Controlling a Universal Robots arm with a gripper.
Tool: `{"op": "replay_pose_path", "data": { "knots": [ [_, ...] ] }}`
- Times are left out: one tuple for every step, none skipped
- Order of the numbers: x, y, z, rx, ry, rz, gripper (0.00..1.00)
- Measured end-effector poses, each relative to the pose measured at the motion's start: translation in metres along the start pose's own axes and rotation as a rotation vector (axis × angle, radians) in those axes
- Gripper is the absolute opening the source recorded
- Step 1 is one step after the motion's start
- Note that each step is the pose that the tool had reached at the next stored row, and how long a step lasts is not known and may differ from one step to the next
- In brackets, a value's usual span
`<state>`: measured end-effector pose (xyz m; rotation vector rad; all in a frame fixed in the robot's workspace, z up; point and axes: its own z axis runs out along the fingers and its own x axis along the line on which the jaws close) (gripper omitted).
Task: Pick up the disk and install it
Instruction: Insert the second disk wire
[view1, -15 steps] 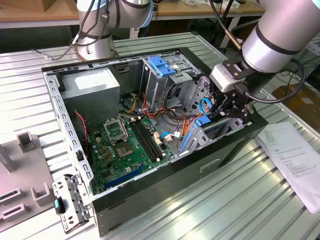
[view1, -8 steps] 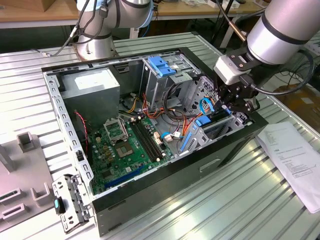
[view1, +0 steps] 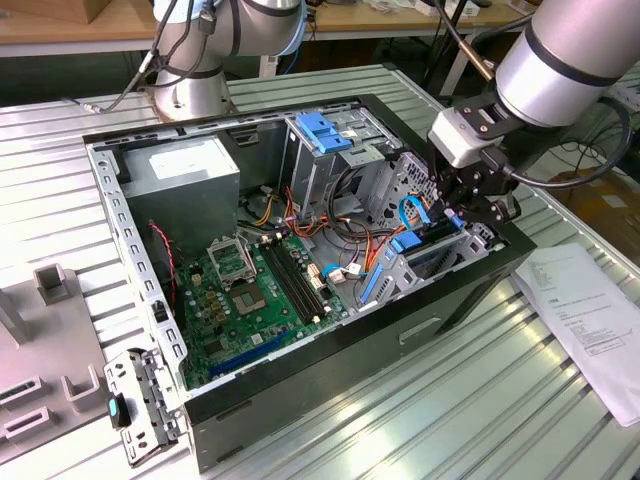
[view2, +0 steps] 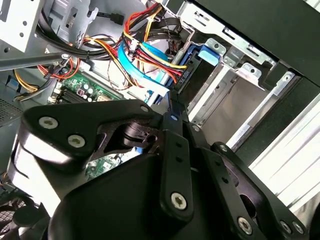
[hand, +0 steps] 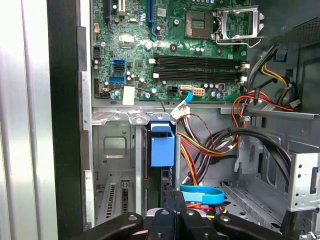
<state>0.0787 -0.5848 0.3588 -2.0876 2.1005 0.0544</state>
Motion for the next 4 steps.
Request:
{"op": "replay_pose_path", "data": {
  "knots": [
    [0.0000,0.0000,-0.0001,0.0000,-0.0001,0.000,0.11],
    [-0.0001,0.0000,-0.0006,0.0000,0.0000,0.000,0.11],
    [-0.0001,-0.0001,-0.0010,0.0000,0.0000,0.000,0.11],
    [-0.0002,-0.0001,-0.0012,0.0000,0.0000,0.000,0.11]
  ]
}}
